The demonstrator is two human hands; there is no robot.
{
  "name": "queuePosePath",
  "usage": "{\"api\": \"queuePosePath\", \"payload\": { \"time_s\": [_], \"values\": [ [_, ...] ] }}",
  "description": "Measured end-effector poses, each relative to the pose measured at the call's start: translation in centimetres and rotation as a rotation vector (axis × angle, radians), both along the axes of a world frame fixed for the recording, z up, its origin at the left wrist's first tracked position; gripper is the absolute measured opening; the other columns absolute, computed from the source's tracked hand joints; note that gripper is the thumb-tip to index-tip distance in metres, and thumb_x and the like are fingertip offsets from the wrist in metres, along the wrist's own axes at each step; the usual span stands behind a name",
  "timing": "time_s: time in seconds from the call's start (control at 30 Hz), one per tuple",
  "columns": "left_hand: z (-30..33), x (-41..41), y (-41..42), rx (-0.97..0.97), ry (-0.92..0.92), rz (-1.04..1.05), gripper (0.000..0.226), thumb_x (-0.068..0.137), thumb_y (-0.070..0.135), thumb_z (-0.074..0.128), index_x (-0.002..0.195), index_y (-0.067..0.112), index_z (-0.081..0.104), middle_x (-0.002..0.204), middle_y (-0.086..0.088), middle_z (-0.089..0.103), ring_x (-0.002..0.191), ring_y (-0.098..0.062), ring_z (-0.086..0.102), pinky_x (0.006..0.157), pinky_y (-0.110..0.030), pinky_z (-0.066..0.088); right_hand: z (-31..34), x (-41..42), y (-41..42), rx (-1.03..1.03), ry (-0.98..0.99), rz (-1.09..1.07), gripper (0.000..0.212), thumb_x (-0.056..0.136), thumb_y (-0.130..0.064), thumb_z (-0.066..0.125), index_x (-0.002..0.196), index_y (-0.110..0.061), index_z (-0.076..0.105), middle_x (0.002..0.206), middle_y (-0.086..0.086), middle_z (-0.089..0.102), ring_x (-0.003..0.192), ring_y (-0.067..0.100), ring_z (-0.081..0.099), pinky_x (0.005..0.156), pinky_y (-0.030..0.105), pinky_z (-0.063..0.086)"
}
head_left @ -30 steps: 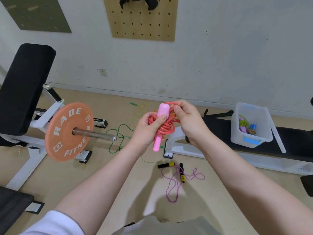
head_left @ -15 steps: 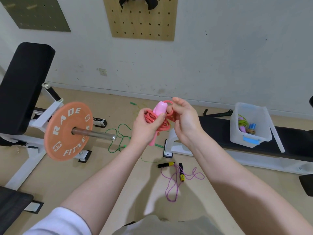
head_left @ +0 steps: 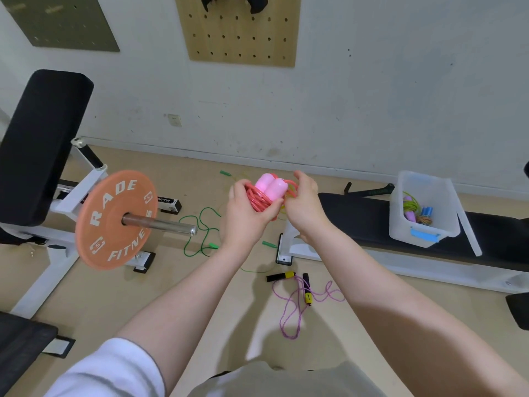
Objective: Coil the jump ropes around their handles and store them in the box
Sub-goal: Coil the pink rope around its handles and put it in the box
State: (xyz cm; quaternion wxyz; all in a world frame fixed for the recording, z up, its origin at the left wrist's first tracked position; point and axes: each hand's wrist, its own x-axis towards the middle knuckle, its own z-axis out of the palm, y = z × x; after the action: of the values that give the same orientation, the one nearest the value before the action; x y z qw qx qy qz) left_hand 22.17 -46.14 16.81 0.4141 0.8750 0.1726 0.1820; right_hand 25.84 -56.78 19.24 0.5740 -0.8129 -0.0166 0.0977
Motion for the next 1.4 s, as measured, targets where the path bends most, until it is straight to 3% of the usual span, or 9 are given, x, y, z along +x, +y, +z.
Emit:
{"api": "queuePosePath", "payload": {
  "time_s": [0.13, 0.23, 0.33, 0.53, 0.7, 0.93, 1.07, 1.23, 1.4],
  "values": [
    [-0.8, 0.4, 0.6, 0.228, 0.125, -0.022, 0.066, 0.073, 0.055, 0.068, 0.121, 0.017, 0.042, 0.121, 0.003, 0.048, 0.09, -0.026, 0.06, 0.062, -0.031, 0.039, -1.5, 0.7, -0.1, -0.261, 0.316, 0.028, 0.013, 0.093, -0.008, 0.043, 0.098, -0.002, 0.053, 0.104, 0.015, 0.057, 0.079, 0.027, 0.058, 0.059, 0.031, 0.044],
    [-2.0, 1.0, 1.7, 0.214, 0.221, 0.035, 0.064, 0.075, 0.056, 0.065, 0.118, 0.014, 0.043, 0.119, -0.002, 0.05, 0.09, -0.028, 0.06, 0.064, -0.033, 0.041, -2.0, 0.0, 0.3, -0.68, 0.27, 0.21, 0.017, 0.093, -0.002, 0.039, 0.088, -0.002, 0.056, 0.11, 0.016, 0.066, 0.098, 0.033, 0.064, 0.075, 0.036, 0.05],
    [-2.8, 1.6, 2.3, -0.244, 0.291, 0.24, 0.057, 0.078, 0.053, 0.064, 0.107, 0.008, 0.047, 0.102, -0.007, 0.057, 0.077, -0.024, 0.059, 0.061, -0.03, 0.041, -1.3, -1.5, 2.8, -0.841, -0.06, 0.337, 0.032, 0.091, -0.002, 0.035, 0.117, -0.006, 0.052, 0.118, 0.015, 0.061, 0.109, 0.034, 0.058, 0.076, 0.034, 0.042],
    [-4.2, 1.4, 2.9, -1.008, 0.348, 0.408, 0.044, 0.074, 0.057, 0.066, 0.083, 0.014, 0.061, 0.078, -0.006, 0.066, 0.062, -0.021, 0.061, 0.056, -0.027, 0.048, -0.6, -2.6, 3.1, -0.97, -0.284, 0.522, 0.031, 0.092, -0.004, 0.035, 0.119, -0.005, 0.049, 0.112, 0.017, 0.06, 0.102, 0.036, 0.059, 0.069, 0.034, 0.036],
    [-1.0, 2.0, 1.9, -1.355, 0.219, 0.031, 0.041, 0.089, 0.052, 0.049, 0.089, 0.015, 0.065, 0.076, -0.006, 0.063, 0.063, -0.016, 0.059, 0.066, -0.028, 0.05, -0.1, -2.2, 0.4, -0.23, -0.281, 0.342, 0.033, 0.085, 0.004, 0.037, 0.066, -0.023, 0.043, 0.063, 0.004, 0.048, 0.061, 0.025, 0.047, 0.059, 0.032, 0.038],
    [4.4, -2.1, 2.3, -1.207, 0.128, -0.449, 0.054, 0.077, 0.057, 0.037, 0.089, 0.011, 0.061, 0.047, -0.001, 0.054, 0.034, -0.013, 0.045, 0.036, -0.014, 0.037, 0.4, -0.6, -3.5, 0.496, 0.125, 0.472, 0.021, 0.09, 0.011, 0.039, 0.087, -0.006, 0.05, 0.067, -0.003, 0.058, 0.047, 0.007, 0.053, 0.039, 0.015, 0.036],
    [3.9, -1.7, 2.4, -1.134, 0.198, -0.405, 0.053, 0.071, 0.055, 0.038, 0.087, 0.01, 0.062, 0.046, -0.002, 0.054, 0.033, -0.013, 0.046, 0.036, -0.014, 0.036, -2.1, 1.7, -1.0, 0.533, 0.207, 0.392, 0.022, 0.094, 0.006, 0.04, 0.096, -0.016, 0.045, 0.055, -0.009, 0.057, 0.036, 0.006, 0.043, 0.035, 0.013, 0.025],
    [2.5, 1.1, 3.7, -0.923, 0.281, -0.284, 0.024, 0.093, 0.033, 0.049, 0.091, 0.01, 0.056, 0.069, -0.006, 0.056, 0.043, -0.01, 0.055, 0.042, -0.019, 0.043, -5.4, 5.0, 2.0, 0.171, 0.264, 0.104, 0.025, 0.09, 0.001, 0.037, 0.078, -0.018, 0.047, 0.053, 0.0, 0.043, 0.031, 0.005, 0.029, 0.034, 0.014, 0.017],
    [1.6, 7.0, 3.8, -0.845, 0.3, -0.201, 0.022, 0.09, 0.034, 0.057, 0.084, 0.012, 0.059, 0.068, -0.003, 0.058, 0.05, -0.012, 0.055, 0.049, -0.026, 0.044, -4.2, 8.3, 3.7, 0.555, 0.525, -0.167, 0.028, 0.093, 0.004, 0.041, 0.071, -0.009, 0.051, 0.05, 0.001, 0.041, 0.026, 0.002, 0.032, 0.027, 0.013, 0.023]
  ]
}}
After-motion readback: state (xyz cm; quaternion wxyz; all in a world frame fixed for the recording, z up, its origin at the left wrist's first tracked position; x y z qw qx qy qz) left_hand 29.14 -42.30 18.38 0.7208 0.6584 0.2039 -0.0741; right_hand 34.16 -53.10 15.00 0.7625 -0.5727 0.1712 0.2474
